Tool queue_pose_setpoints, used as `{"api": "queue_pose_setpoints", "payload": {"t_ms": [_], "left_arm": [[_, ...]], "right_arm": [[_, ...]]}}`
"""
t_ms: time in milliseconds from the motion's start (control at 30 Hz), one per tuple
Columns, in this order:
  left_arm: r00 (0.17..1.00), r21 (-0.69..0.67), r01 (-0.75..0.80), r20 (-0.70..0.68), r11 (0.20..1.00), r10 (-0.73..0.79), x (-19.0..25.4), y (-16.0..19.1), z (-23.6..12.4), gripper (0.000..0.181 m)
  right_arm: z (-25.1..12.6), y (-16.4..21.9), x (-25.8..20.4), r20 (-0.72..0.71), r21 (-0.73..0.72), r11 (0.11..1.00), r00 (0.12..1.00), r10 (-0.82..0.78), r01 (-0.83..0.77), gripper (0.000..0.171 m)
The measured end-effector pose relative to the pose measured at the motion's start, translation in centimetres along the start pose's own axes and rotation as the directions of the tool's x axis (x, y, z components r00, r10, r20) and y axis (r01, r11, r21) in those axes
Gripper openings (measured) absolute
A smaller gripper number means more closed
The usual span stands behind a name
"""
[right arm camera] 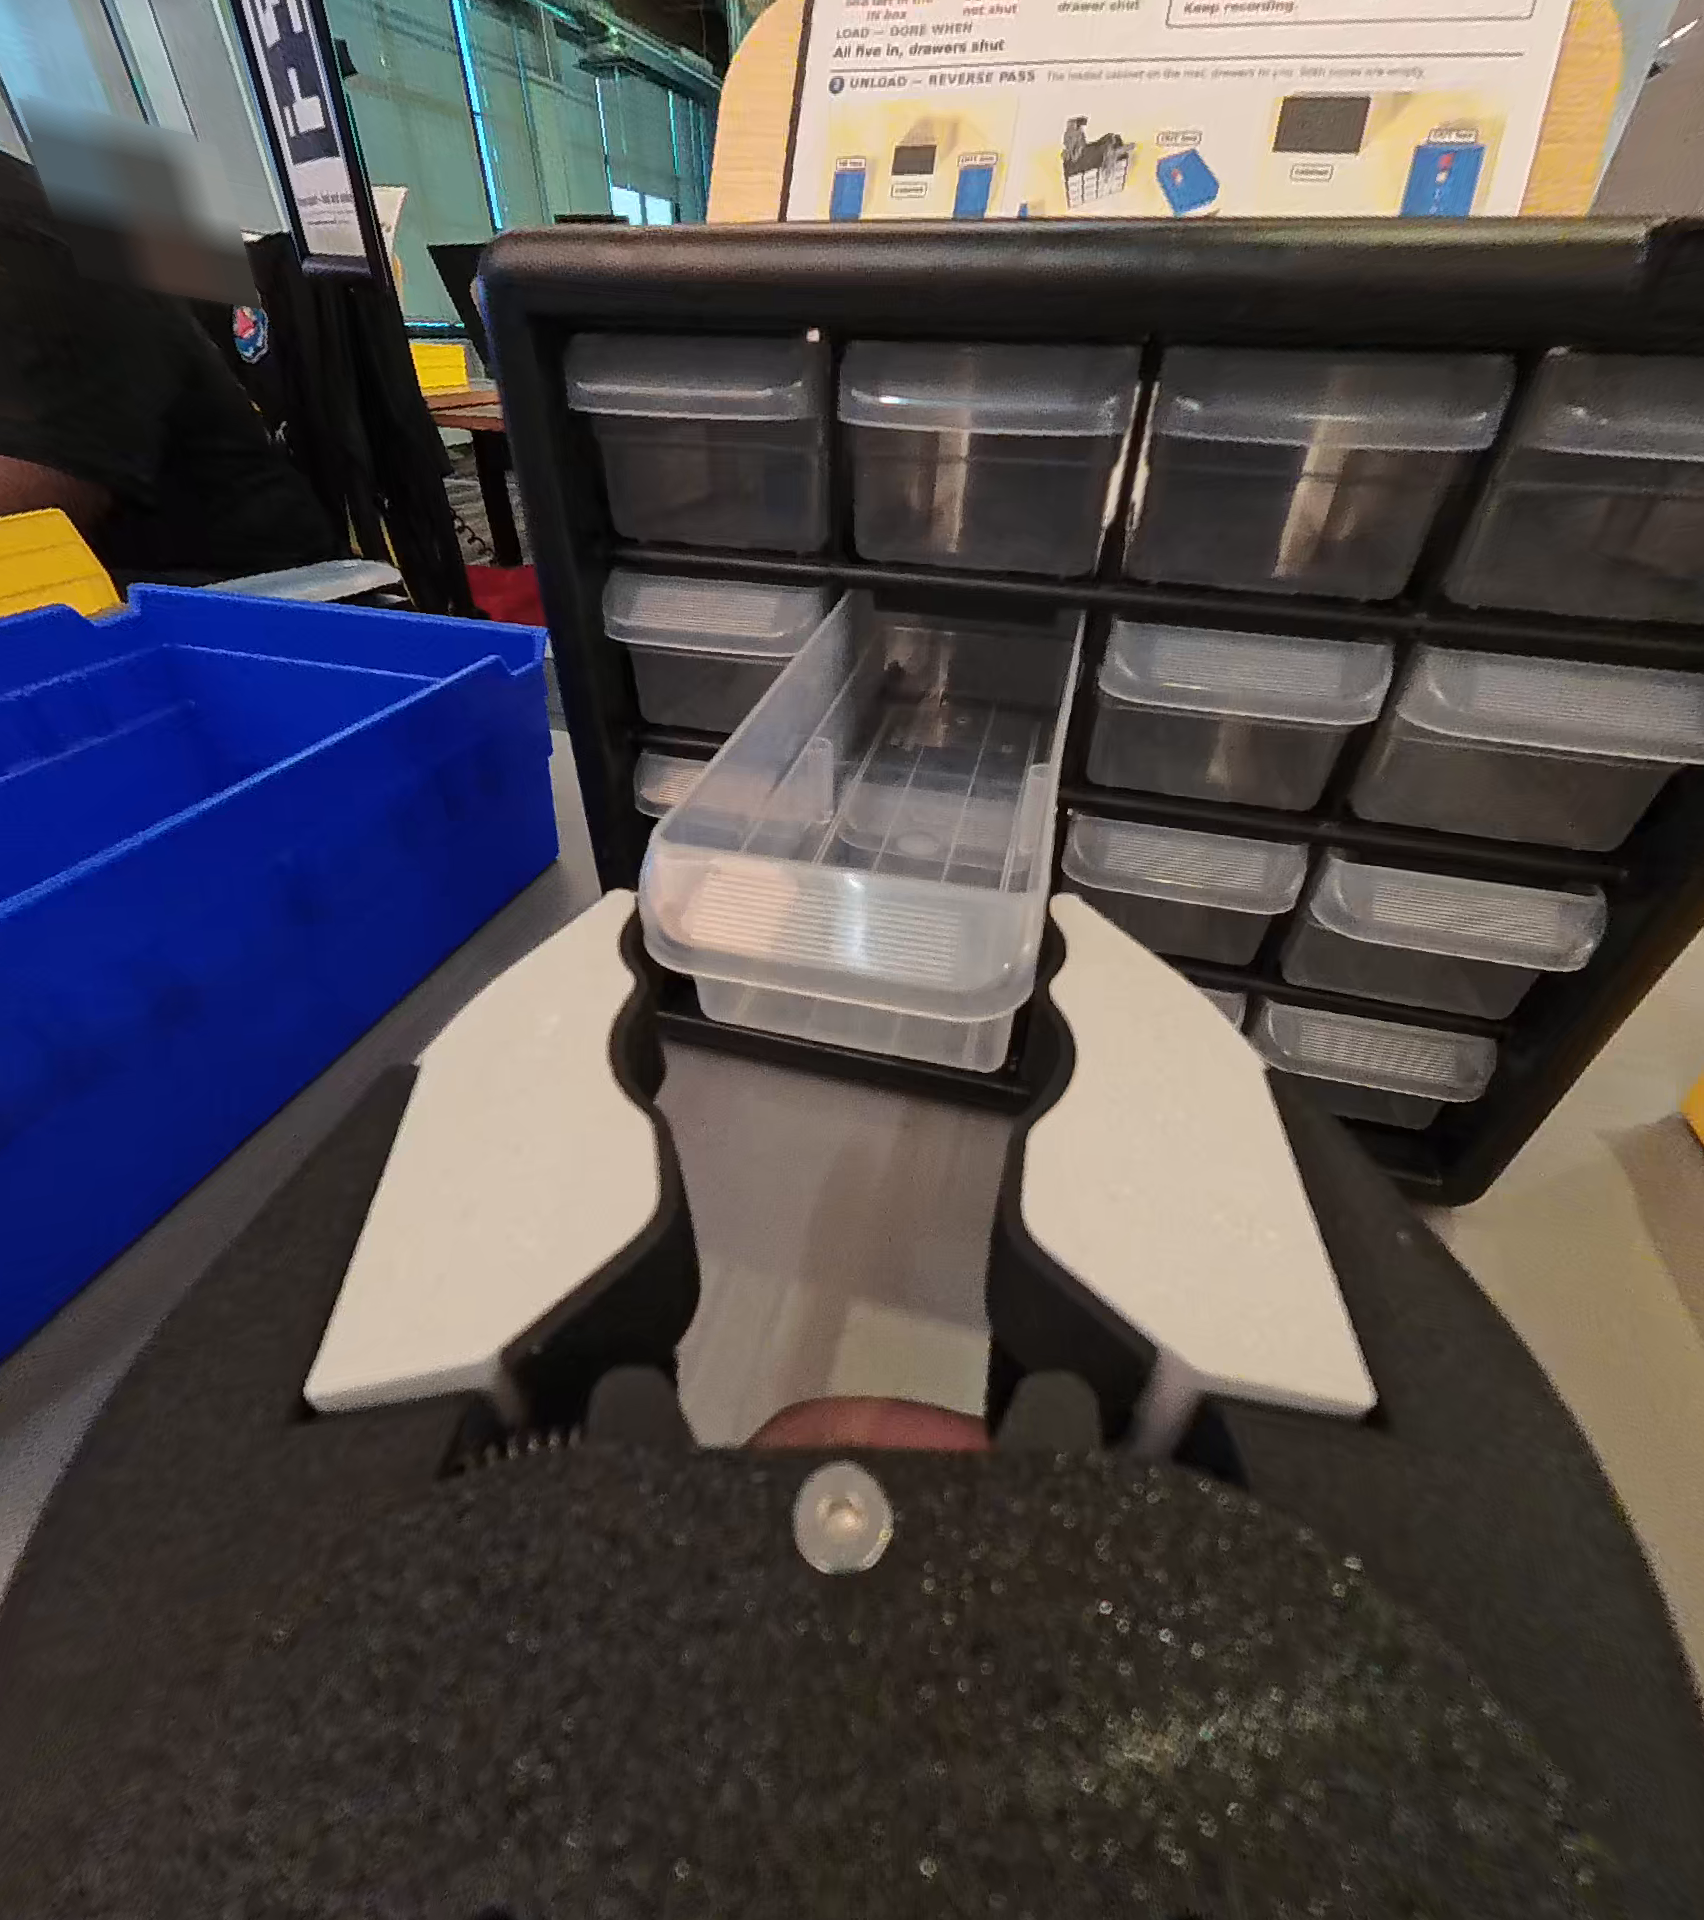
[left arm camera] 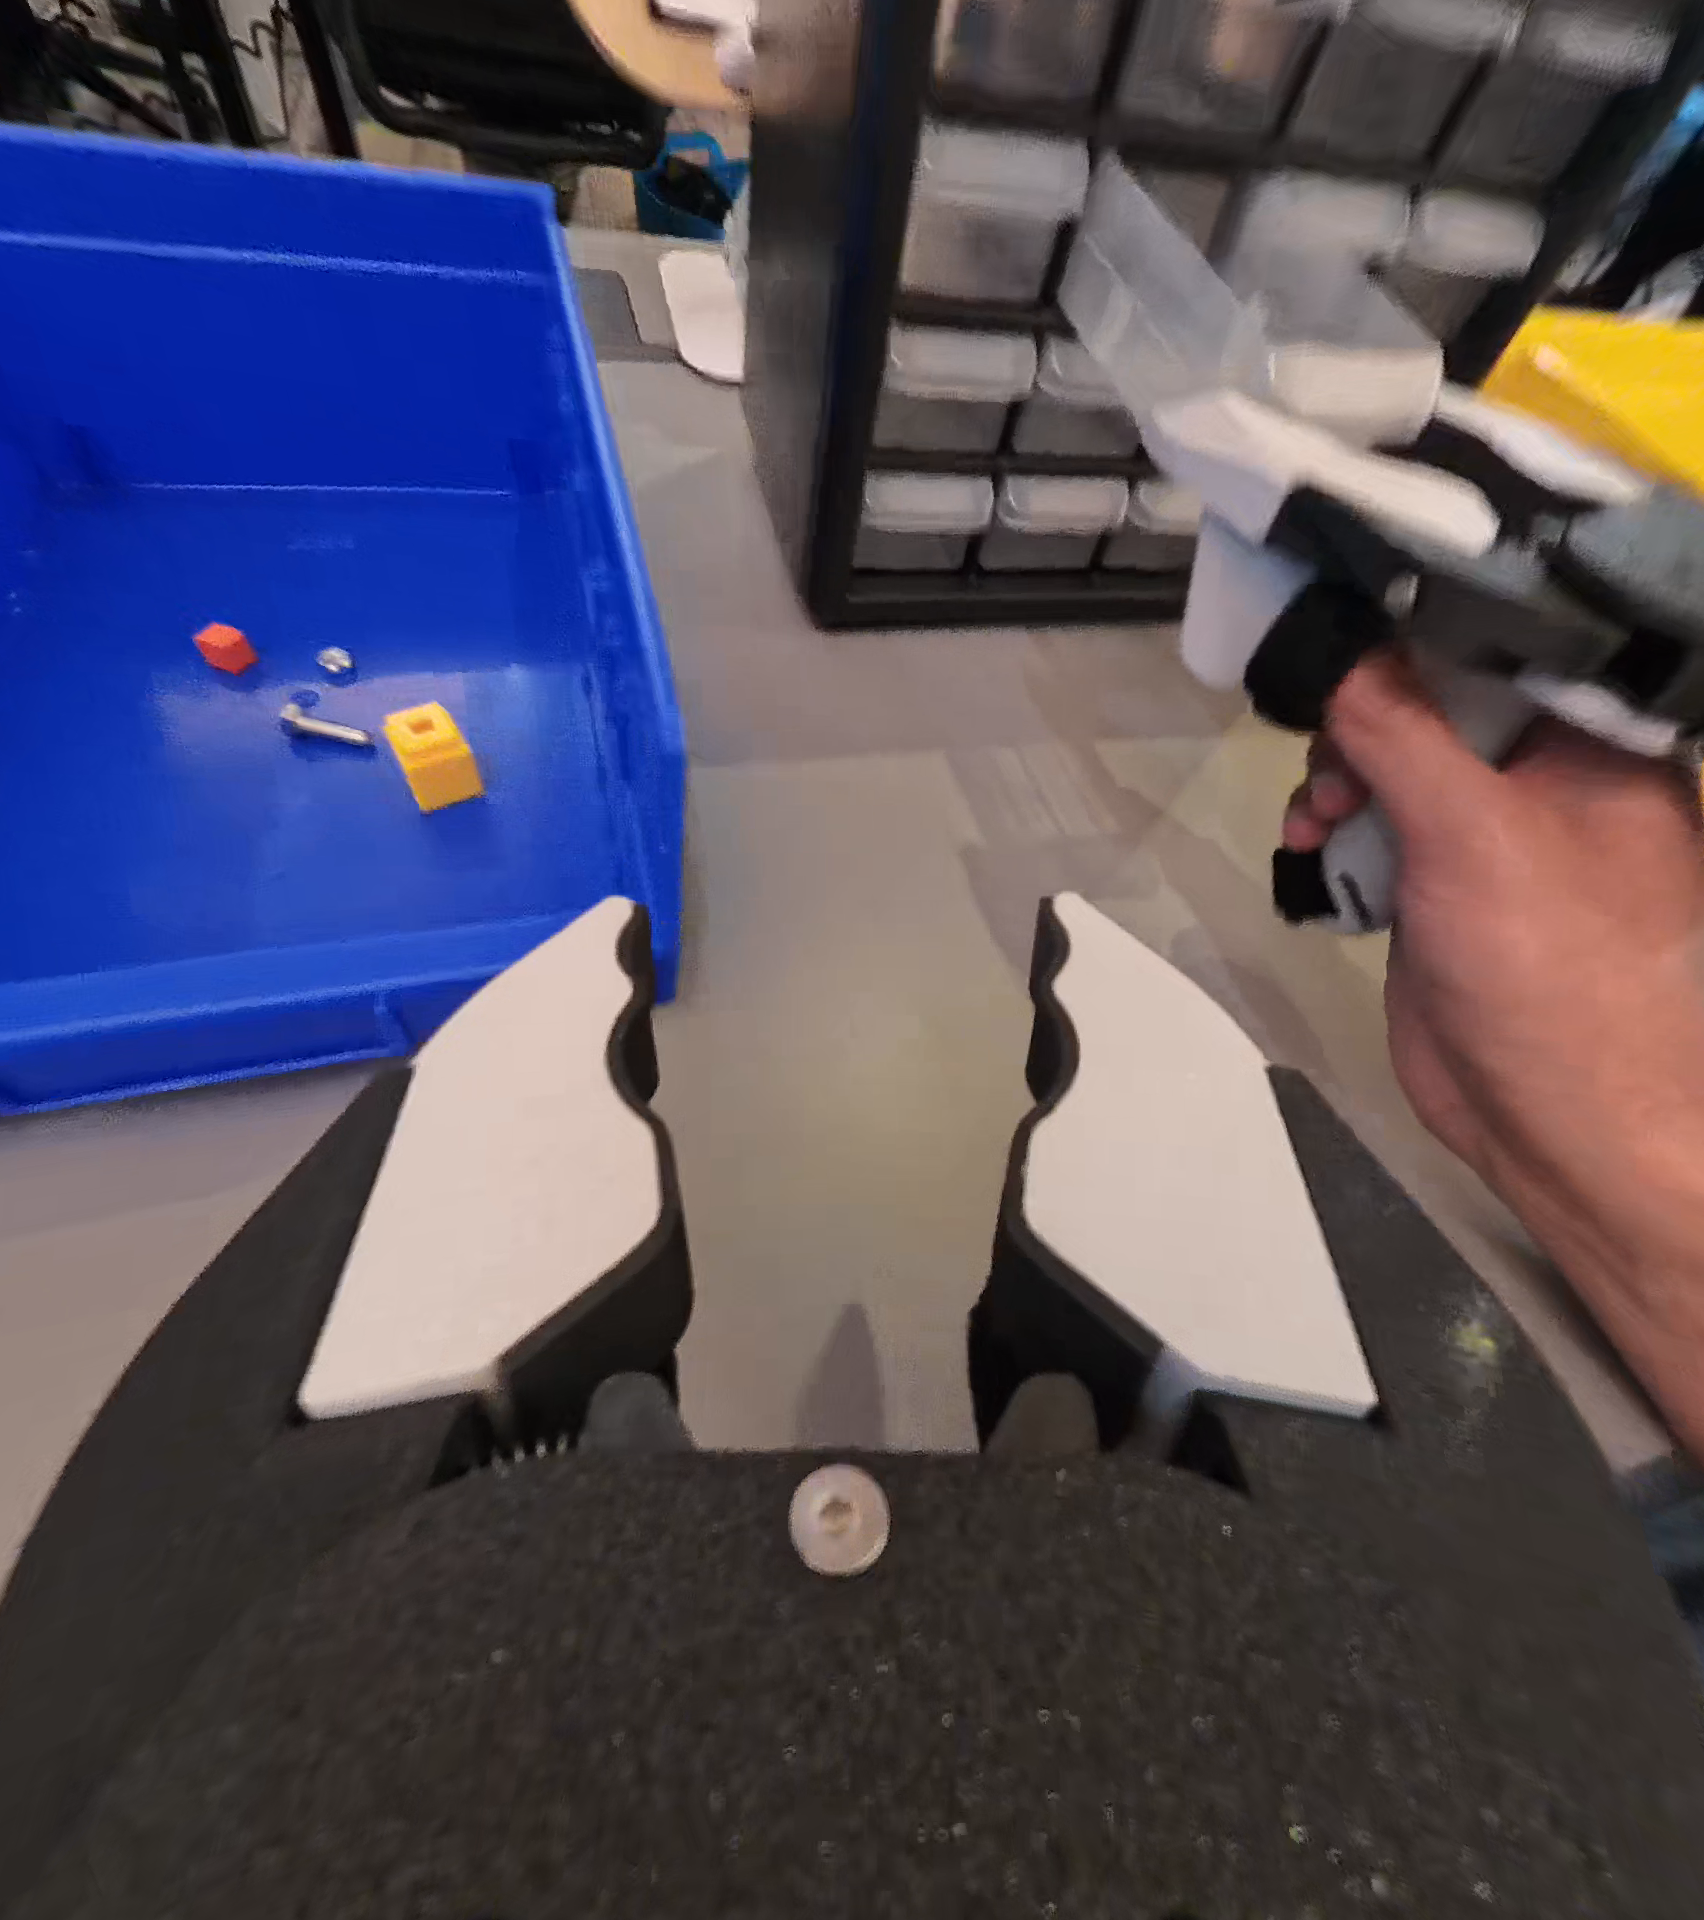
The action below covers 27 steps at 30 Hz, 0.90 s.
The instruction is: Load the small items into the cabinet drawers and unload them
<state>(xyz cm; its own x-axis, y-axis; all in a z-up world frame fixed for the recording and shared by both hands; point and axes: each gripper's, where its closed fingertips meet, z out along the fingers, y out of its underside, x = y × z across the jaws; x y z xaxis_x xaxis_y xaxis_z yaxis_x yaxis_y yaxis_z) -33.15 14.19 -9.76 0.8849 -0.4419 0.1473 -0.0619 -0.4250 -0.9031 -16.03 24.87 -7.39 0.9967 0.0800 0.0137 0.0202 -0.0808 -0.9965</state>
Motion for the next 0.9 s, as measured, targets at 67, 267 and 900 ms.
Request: {"api": "queue_pose_setpoints", "payload": {"t_ms": [67,267,900], "left_arm": [[0.999,0.010,0.047,0.007,0.999,-0.047,-1.4,-2.1,-0.6,0.071],[0.983,-0.324,0.184,0.044,0.928,-0.179,-7.4,-4.8,1.9,0.058],[0.952,-0.660,0.295,0.264,0.691,-0.154,-17.0,0.9,13.1,0.052]], "right_arm": [[0.0,0.0,0.0,-0.001,0.000,1.000,1.000,-0.002,0.002,0.068],[0.0,0.0,0.0,0.006,-0.006,1.000,1.000,0.003,-0.003,0.068],[0.0,0.0,-0.1,0.010,-0.005,1.000,1.000,0.008,-0.008,0.068]]}}
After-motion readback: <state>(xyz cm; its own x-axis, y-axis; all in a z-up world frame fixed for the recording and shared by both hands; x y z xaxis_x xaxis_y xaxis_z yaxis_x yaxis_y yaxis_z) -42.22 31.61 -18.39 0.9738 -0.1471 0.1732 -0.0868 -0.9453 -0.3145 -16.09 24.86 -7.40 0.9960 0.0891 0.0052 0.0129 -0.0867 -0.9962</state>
